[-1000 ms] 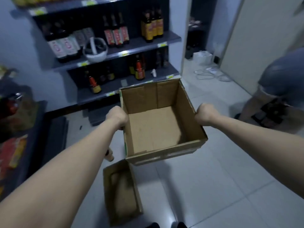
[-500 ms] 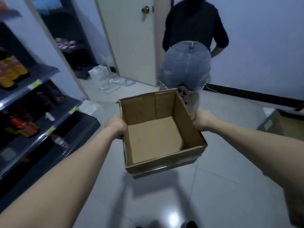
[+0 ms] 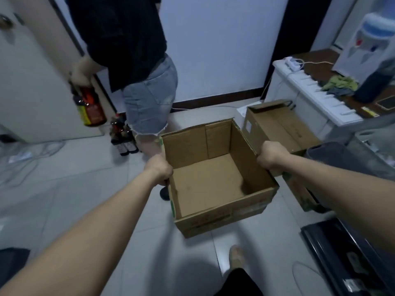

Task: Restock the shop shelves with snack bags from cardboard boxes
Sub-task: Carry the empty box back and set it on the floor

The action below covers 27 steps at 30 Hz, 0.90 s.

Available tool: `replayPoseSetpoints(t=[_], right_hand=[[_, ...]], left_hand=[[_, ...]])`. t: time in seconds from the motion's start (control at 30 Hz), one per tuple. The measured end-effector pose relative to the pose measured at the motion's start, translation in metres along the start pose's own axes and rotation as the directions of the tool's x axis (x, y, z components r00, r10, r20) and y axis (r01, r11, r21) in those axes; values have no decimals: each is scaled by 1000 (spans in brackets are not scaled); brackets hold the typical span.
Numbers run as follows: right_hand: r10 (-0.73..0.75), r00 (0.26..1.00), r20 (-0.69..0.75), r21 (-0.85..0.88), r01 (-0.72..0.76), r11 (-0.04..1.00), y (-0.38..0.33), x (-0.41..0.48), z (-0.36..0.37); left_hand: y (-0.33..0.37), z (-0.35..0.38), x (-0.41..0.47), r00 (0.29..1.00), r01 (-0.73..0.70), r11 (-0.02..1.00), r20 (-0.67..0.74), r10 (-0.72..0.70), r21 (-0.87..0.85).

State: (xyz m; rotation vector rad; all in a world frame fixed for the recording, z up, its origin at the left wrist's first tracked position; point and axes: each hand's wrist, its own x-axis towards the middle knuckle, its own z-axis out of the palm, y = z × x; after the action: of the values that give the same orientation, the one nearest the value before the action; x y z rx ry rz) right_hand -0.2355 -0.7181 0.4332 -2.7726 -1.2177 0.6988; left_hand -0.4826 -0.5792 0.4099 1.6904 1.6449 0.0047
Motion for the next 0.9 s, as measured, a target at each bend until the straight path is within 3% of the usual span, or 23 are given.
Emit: replayPoseSetpoints(t=[0.27, 0.43, 0.9], right_hand=[[157, 987, -19, 41, -156, 987, 78, 156, -38], [218, 976, 20, 50, -219, 974, 115, 252, -58], [273, 947, 172, 134, -297, 946, 109, 482, -4]], left_hand=[[143, 79, 126, 994, -81, 988, 82, 71, 128], [214, 130, 199, 994, -40, 997, 104, 34, 60], [263, 198, 413, 989, 21, 995, 141, -35, 102]])
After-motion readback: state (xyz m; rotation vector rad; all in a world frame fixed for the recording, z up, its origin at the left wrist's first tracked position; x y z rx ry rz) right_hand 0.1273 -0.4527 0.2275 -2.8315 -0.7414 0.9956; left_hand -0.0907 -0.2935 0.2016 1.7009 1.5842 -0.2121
